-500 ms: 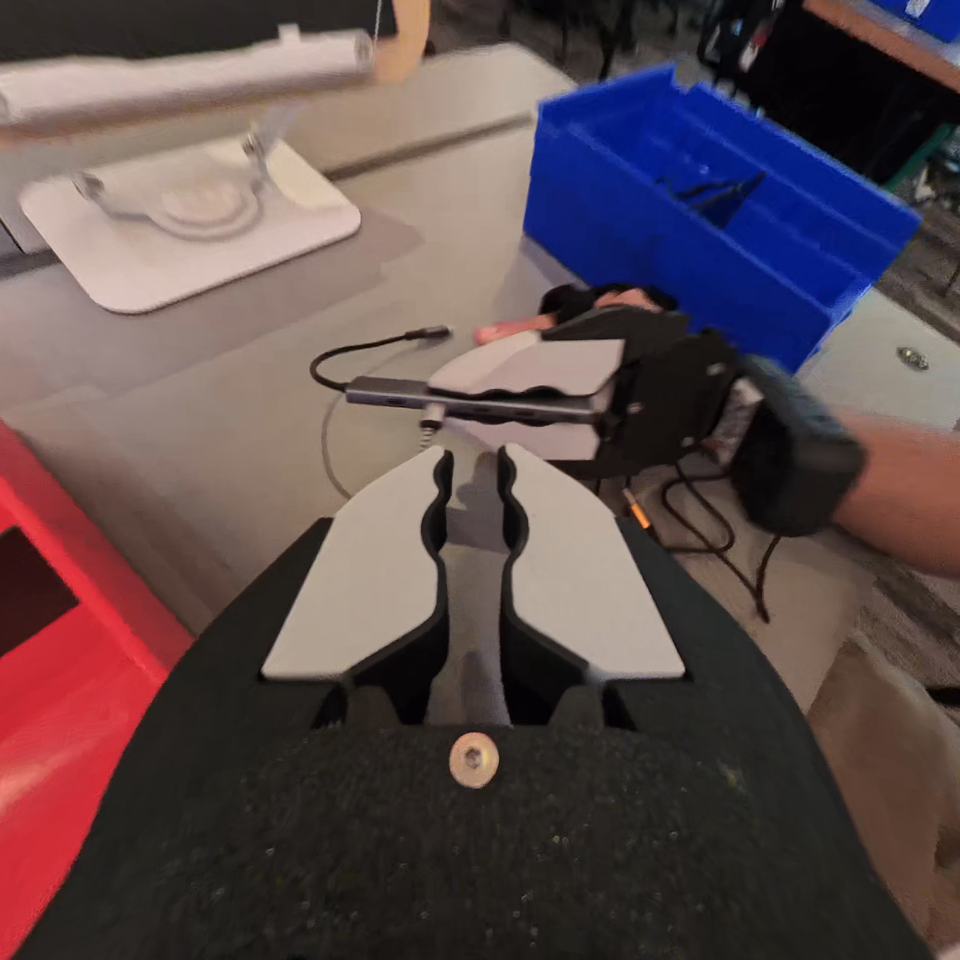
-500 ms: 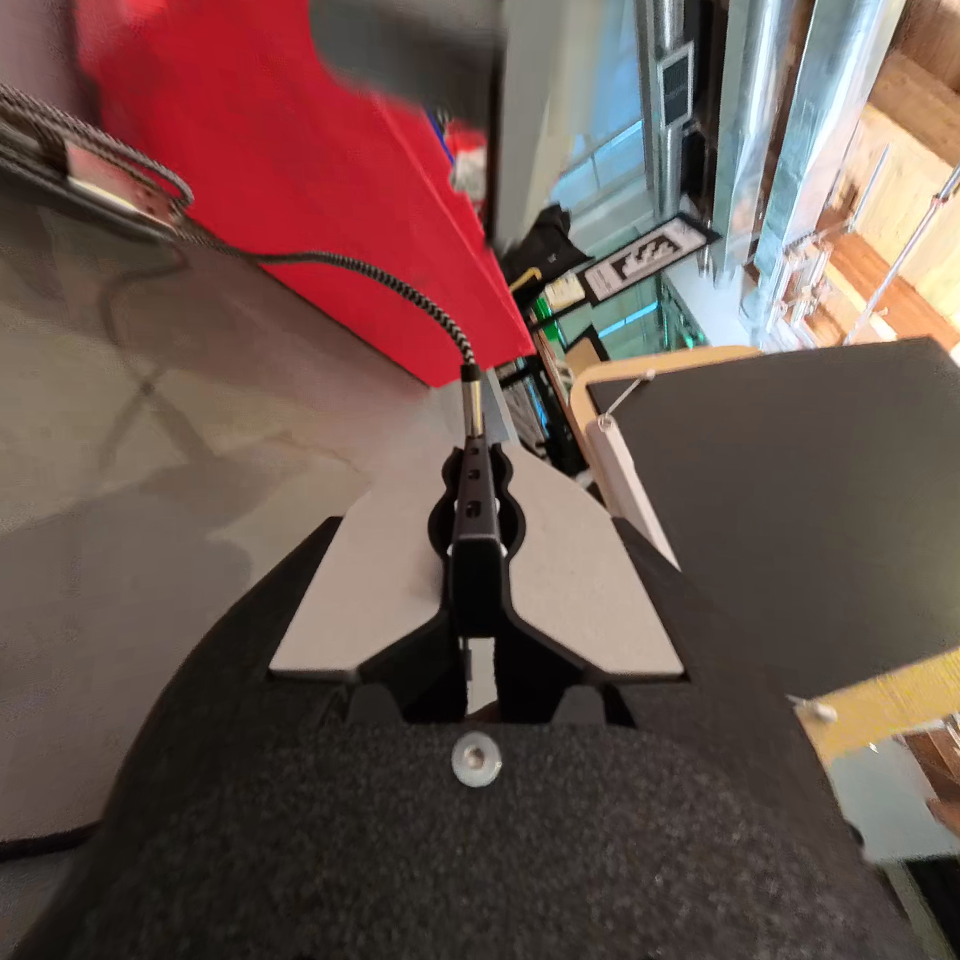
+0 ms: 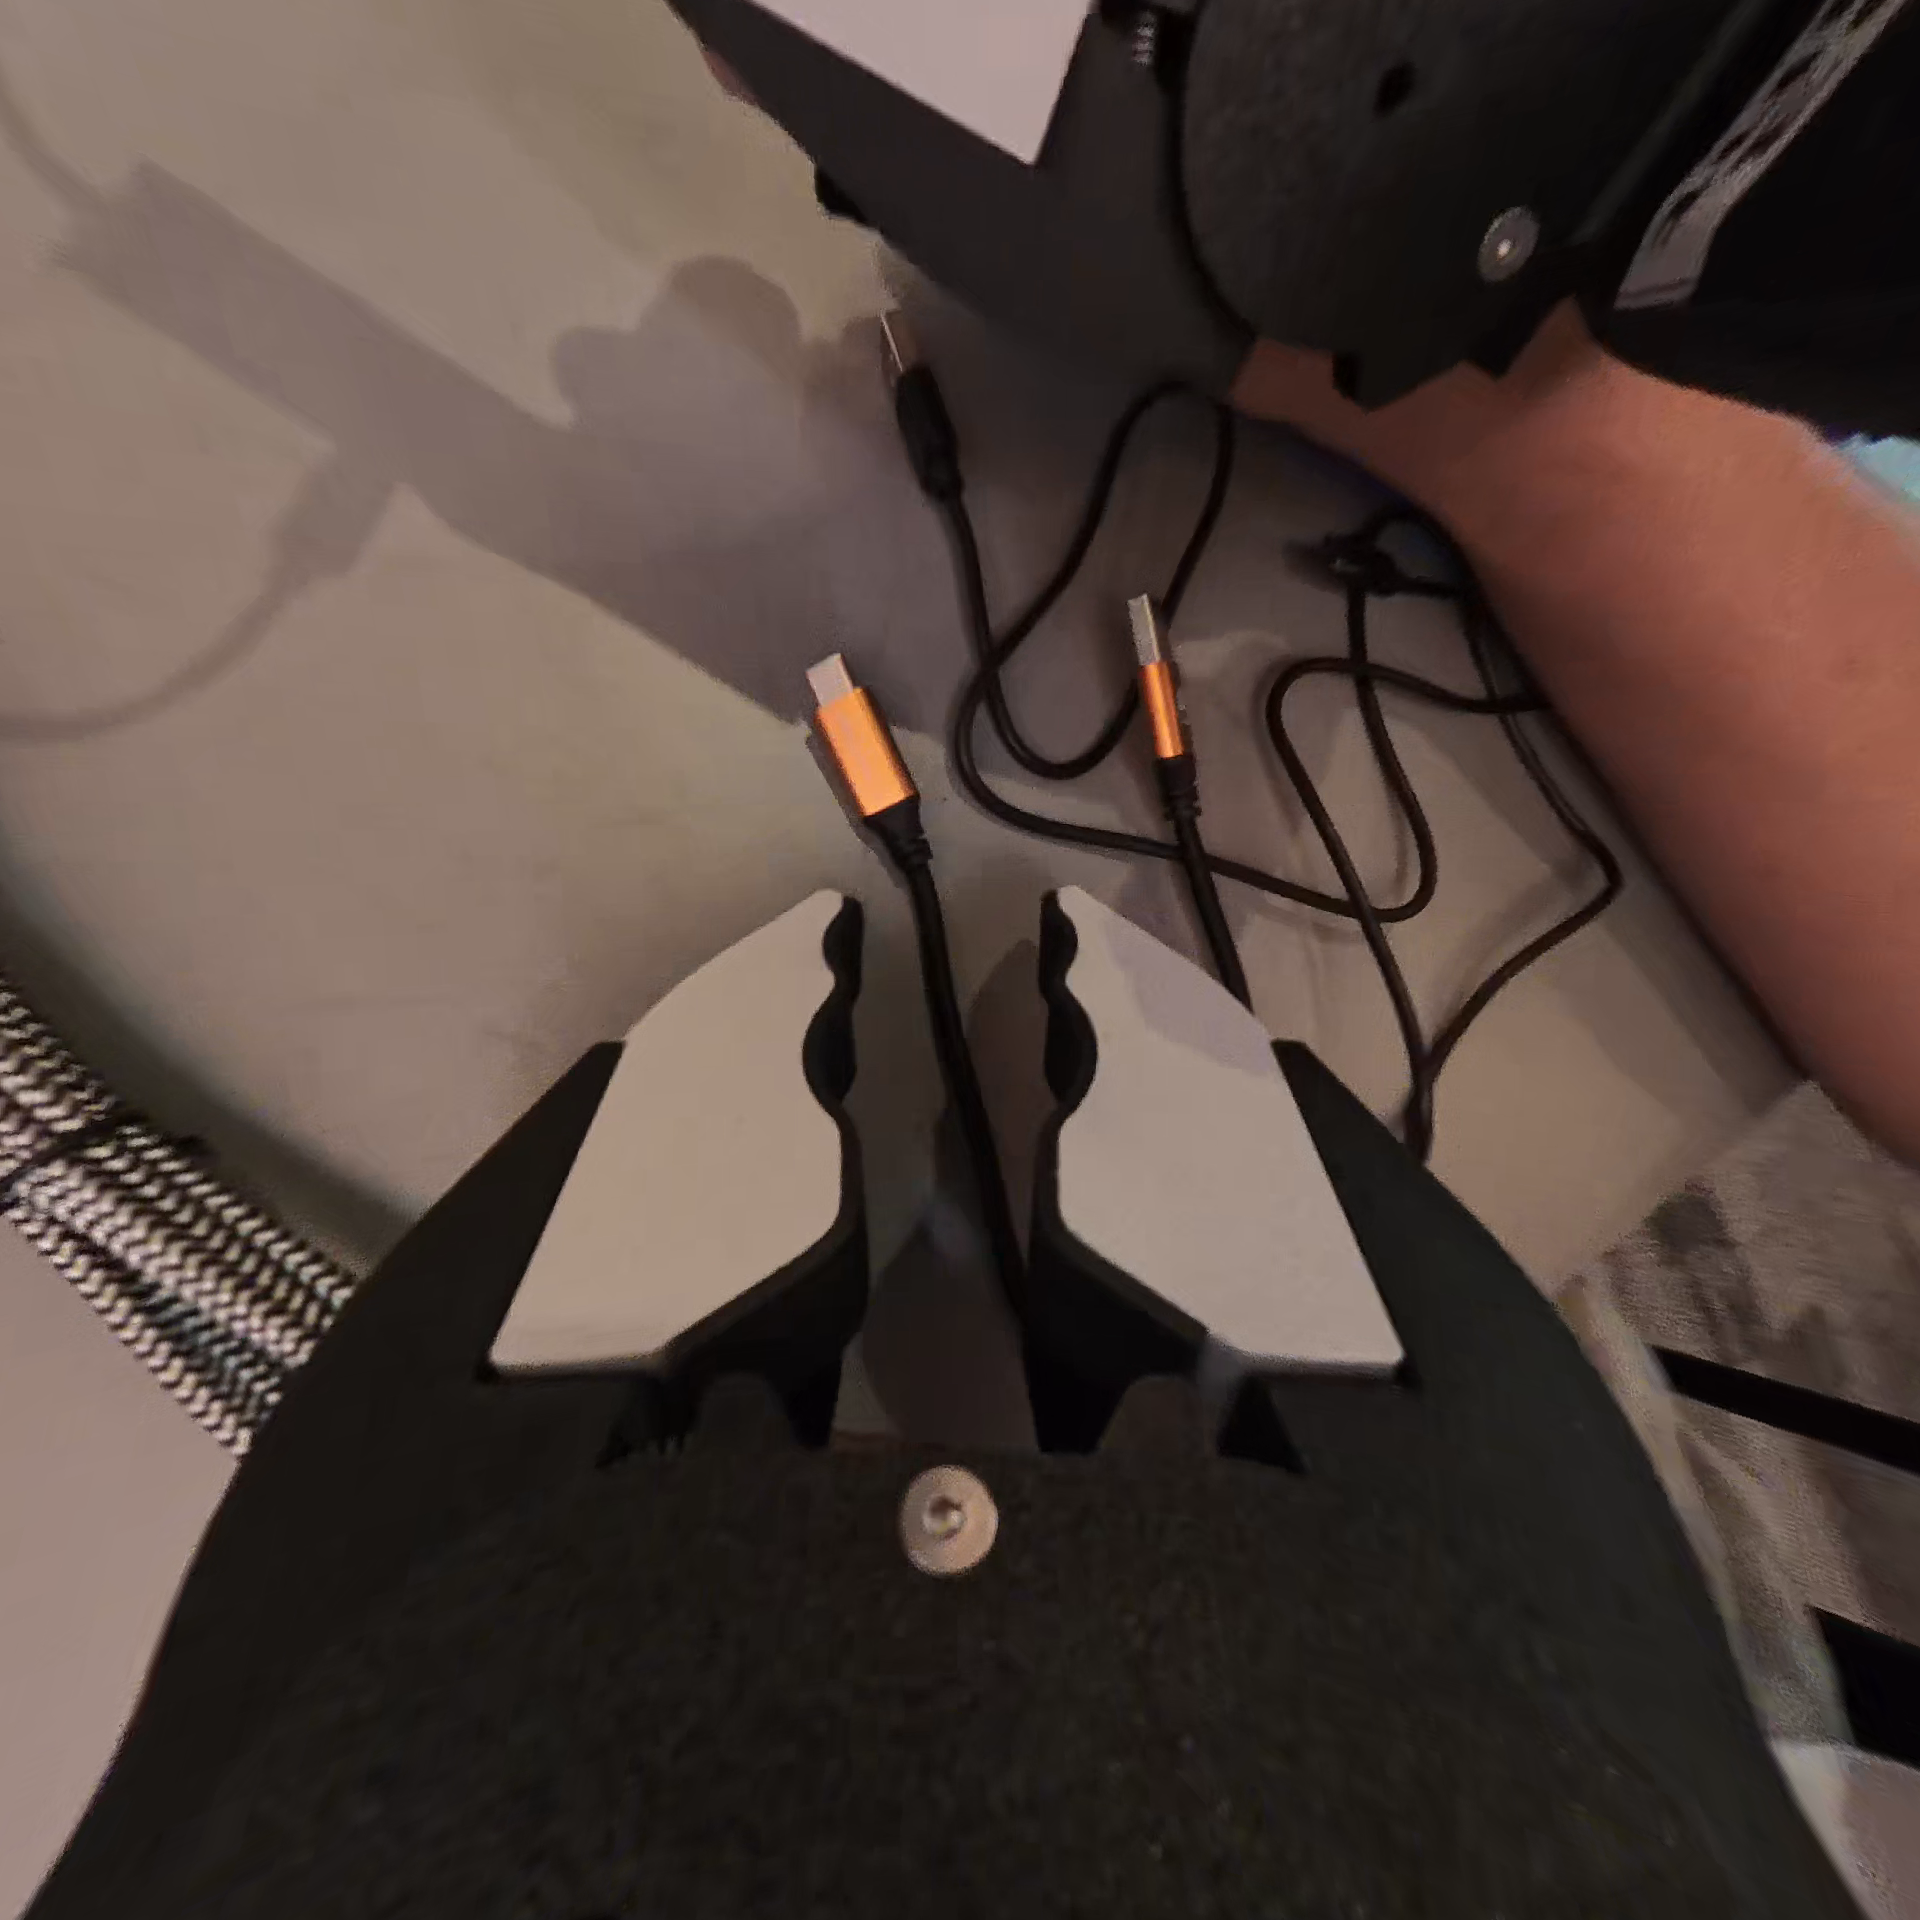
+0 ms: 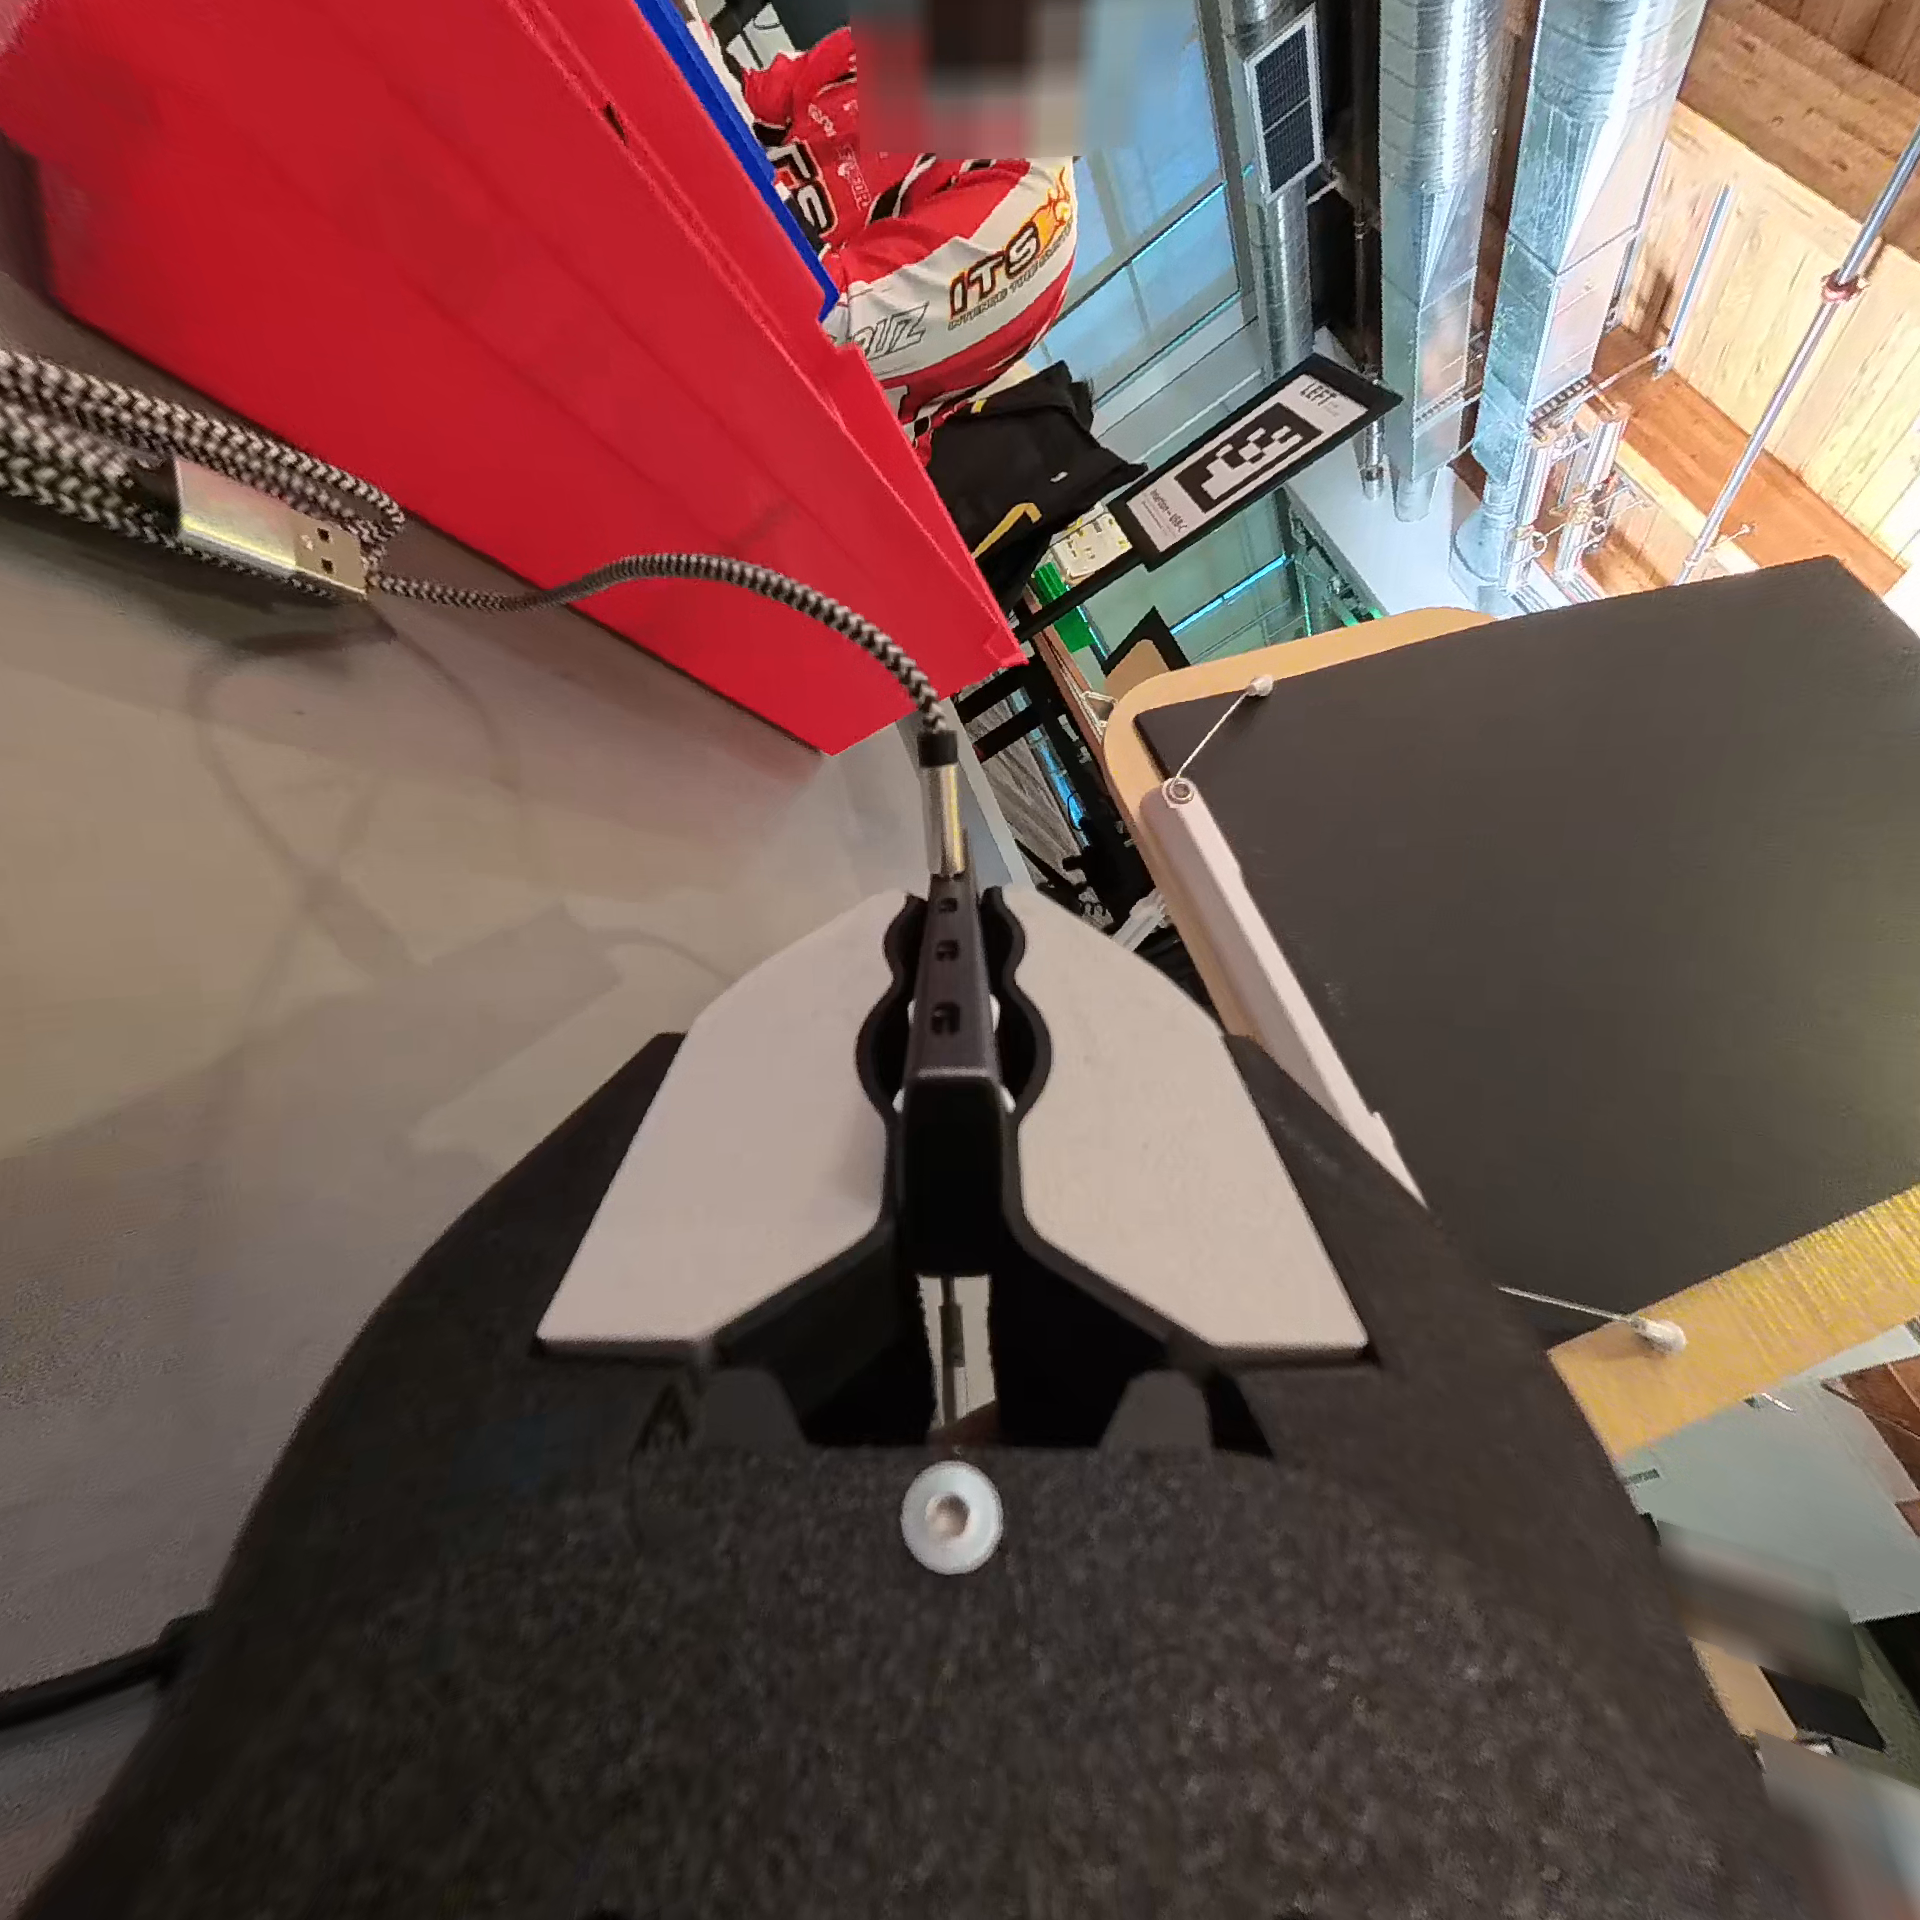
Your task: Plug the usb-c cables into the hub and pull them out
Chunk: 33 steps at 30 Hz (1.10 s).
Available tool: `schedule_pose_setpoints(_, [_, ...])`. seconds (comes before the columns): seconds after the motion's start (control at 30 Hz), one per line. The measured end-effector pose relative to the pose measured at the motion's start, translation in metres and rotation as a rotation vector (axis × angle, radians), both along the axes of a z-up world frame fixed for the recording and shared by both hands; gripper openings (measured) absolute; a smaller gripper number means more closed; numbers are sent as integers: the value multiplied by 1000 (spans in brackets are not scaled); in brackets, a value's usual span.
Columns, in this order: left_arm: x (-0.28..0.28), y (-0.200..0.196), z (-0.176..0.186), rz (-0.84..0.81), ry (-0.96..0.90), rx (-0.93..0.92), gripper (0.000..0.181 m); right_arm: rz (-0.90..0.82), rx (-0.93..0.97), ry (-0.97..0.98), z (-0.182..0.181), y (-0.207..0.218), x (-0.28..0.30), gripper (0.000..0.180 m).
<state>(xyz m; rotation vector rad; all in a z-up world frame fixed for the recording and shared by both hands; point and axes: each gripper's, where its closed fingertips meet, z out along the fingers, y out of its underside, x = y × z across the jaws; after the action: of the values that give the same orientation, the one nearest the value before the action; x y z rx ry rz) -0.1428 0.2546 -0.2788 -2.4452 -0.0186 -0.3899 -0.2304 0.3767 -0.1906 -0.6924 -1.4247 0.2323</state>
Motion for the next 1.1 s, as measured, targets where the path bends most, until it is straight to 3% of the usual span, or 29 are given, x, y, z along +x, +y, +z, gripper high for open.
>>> schedule_pose_setpoints(0.03, [-2,2,-2,-2,50,3,27,1,0,2,1,0,0,11])
schedule_pose_setpoints(0.13, [0,3,-6,-98,209,32,4,5,2,3,1,-2,0,11])
schedule_pose_setpoints(0.23, [7,6,-7,-170,275,125,4,12,-3,6,2,-3,0,11])
schedule_pose_setpoints(0.4, [-4,0,-5,-270,345,67,3,26,25,13,6,-7,1,11])
schedule_pose_setpoints(0.6, [-58,10,73,-381,439,99,2,31,112,-6,10,-16,0,11])
schedule_pose_setpoints(0.7, [-65,19,95,-472,451,60,2,27,181,-26,9,-21,-2,11])
schedule_pose_setpoints(0.87, [-75,23,100,-648,617,-52,2,38,223,-34,9,-27,-3,11])
schedule_pose_setpoints(1.1, [-91,31,100,-726,683,-121,3,51,245,-50,7,-32,-4,10])
